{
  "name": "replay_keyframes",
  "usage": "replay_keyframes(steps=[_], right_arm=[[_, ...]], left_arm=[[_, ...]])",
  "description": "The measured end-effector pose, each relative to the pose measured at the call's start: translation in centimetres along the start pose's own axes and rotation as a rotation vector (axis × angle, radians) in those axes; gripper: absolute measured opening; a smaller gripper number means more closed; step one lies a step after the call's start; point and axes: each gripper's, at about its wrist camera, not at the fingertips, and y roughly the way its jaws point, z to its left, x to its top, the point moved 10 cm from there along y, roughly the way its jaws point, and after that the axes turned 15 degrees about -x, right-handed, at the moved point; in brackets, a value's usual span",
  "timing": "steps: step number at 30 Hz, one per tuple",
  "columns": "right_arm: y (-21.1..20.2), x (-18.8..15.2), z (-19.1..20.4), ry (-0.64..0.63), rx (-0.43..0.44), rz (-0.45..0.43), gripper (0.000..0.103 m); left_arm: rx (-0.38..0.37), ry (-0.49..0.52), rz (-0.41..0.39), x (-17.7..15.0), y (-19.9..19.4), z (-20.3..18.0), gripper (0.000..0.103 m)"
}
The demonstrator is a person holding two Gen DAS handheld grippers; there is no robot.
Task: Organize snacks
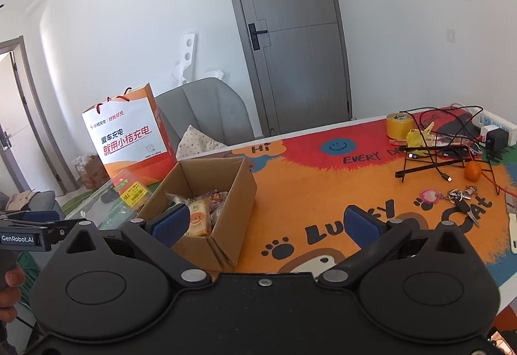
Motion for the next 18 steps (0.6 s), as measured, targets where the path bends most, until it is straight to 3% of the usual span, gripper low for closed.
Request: replay_keyframes(steps=[18], right_arm=[[-1.6,0.2,0.0,-0.01,0.035,0.006,0.103]], left_arm=[[-0.004,-0.004,-0.033,0.8,-2.4,2.1,0.102]])
